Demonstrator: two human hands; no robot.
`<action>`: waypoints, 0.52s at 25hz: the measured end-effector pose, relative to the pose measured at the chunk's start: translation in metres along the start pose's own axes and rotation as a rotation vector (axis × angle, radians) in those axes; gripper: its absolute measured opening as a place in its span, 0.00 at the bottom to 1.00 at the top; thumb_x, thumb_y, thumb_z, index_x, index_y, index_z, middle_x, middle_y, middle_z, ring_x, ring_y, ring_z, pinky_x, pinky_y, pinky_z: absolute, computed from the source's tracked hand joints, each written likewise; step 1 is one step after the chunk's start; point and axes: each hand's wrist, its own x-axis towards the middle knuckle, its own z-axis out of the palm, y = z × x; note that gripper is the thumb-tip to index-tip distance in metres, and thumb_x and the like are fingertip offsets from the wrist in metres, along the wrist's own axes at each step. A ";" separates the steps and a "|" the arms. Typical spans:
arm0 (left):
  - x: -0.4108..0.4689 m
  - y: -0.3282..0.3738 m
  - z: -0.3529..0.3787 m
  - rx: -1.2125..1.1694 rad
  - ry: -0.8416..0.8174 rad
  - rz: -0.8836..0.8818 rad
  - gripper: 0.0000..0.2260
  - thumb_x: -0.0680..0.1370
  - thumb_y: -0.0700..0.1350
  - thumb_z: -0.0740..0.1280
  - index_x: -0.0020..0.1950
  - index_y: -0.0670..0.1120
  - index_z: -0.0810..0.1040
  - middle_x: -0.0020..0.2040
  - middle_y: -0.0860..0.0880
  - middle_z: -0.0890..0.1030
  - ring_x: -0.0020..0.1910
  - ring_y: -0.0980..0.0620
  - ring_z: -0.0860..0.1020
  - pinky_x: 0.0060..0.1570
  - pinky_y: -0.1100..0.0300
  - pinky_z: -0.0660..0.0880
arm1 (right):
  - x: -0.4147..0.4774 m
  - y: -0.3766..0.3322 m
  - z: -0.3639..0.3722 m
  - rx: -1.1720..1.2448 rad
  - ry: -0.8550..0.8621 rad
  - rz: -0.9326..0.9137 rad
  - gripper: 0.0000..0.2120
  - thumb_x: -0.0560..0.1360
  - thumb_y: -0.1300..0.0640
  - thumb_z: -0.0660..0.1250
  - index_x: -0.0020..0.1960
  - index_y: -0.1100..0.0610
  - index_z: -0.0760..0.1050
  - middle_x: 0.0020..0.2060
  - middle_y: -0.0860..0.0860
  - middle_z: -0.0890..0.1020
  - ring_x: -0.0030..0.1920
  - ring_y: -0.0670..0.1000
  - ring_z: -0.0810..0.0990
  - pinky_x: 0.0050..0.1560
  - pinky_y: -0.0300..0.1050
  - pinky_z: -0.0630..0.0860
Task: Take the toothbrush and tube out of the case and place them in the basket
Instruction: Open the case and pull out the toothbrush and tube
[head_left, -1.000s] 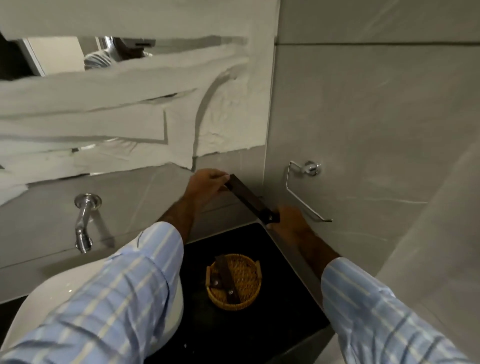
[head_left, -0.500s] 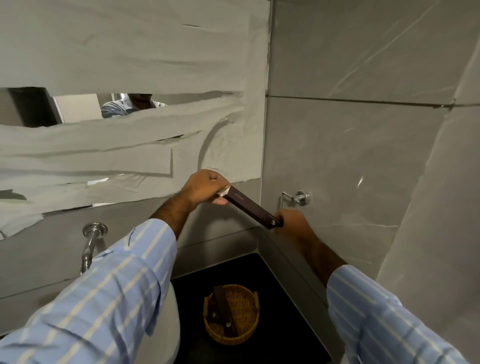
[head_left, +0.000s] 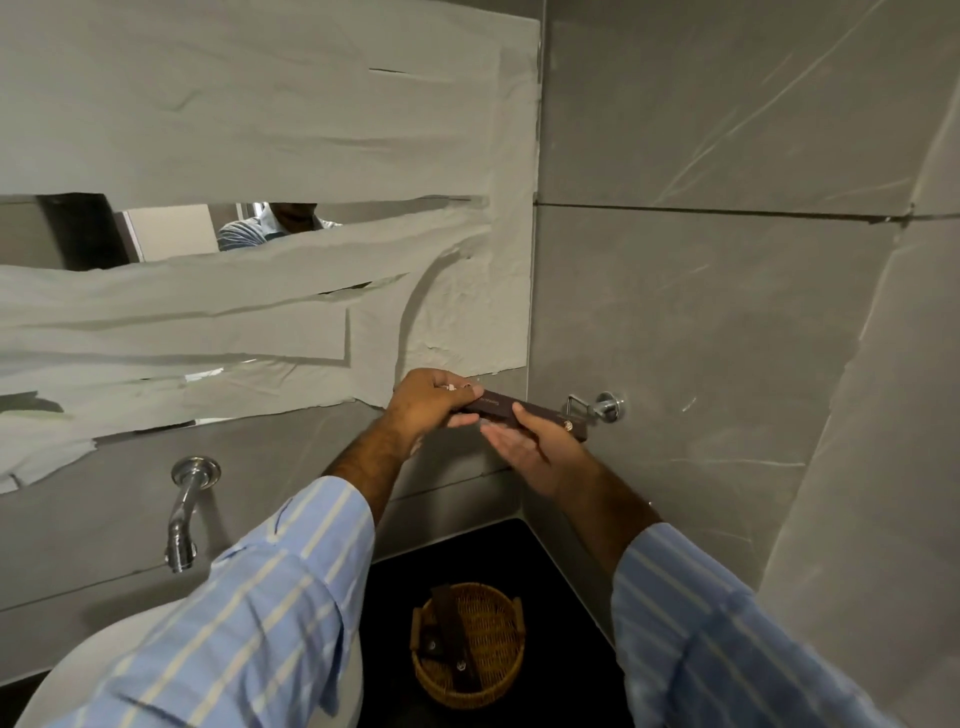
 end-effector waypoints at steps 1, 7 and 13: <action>-0.001 -0.002 0.000 -0.071 -0.039 -0.012 0.11 0.77 0.37 0.71 0.56 0.32 0.80 0.54 0.32 0.83 0.46 0.44 0.87 0.44 0.57 0.85 | 0.004 0.000 0.004 0.061 0.023 -0.065 0.17 0.78 0.61 0.68 0.62 0.70 0.72 0.53 0.67 0.83 0.46 0.62 0.86 0.45 0.52 0.86; 0.001 -0.019 -0.002 0.023 0.130 0.025 0.12 0.76 0.33 0.68 0.59 0.43 0.77 0.56 0.39 0.82 0.49 0.44 0.84 0.52 0.48 0.83 | 0.007 -0.013 0.011 -0.005 0.033 -0.159 0.09 0.74 0.67 0.70 0.54 0.67 0.76 0.51 0.69 0.82 0.44 0.64 0.86 0.41 0.54 0.86; 0.002 -0.033 0.012 -0.432 0.215 -0.045 0.07 0.78 0.30 0.62 0.50 0.35 0.79 0.41 0.40 0.86 0.38 0.49 0.86 0.41 0.59 0.85 | 0.012 -0.022 0.027 -0.288 -0.003 -0.350 0.09 0.77 0.65 0.68 0.57 0.65 0.75 0.52 0.63 0.84 0.50 0.57 0.85 0.48 0.49 0.85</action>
